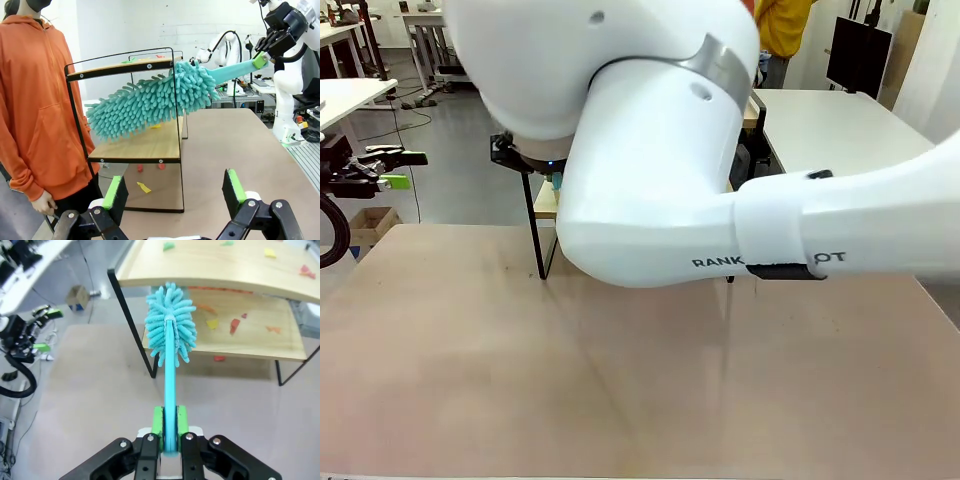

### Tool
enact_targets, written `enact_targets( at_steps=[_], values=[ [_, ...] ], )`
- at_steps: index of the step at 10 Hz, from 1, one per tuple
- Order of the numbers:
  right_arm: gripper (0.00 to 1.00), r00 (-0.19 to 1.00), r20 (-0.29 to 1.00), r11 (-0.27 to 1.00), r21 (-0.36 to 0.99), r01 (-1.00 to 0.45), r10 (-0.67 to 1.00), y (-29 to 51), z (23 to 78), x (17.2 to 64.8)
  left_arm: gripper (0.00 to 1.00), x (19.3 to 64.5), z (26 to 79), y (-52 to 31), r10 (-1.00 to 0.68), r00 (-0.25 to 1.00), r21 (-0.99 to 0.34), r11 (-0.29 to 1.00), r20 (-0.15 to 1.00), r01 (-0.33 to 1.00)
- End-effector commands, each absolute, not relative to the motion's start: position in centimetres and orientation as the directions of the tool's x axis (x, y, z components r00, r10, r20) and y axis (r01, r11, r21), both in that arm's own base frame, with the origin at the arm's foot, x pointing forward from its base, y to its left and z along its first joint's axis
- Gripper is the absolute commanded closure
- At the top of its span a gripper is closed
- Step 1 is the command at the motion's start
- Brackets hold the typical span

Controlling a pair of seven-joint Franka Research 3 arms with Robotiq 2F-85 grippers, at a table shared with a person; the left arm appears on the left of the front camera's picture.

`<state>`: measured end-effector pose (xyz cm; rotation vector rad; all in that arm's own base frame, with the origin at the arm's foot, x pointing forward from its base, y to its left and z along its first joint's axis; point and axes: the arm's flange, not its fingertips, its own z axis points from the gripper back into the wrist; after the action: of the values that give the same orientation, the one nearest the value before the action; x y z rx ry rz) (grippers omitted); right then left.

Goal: Clean the shelf.
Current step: Clean the specific section of the Shelf indicated by the human with the Duster.

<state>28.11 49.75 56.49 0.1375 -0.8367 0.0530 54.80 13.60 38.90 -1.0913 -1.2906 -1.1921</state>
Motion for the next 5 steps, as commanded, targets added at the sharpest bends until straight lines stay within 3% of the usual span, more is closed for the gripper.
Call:
enact_targets(
  at_steps=[1, 5],
  values=[
    [0.86, 0.632, 0.774, 0.991, 0.111, -0.077, -0.038, 53.8, 55.3, 30.2, 0.0, 54.6, 39.1, 13.6, -0.014, -0.083, 0.084, 0.095, 0.996, 0.992],
    [0.86, 0.666, 0.746, 0.992, 0.095, -0.087, -0.013, 55.4, 51.9, 31.4, 0.0, 54.6, 39.1, 13.6, -0.014, -0.083, 0.084, 0.095, 0.996, 0.992]
  ],
)
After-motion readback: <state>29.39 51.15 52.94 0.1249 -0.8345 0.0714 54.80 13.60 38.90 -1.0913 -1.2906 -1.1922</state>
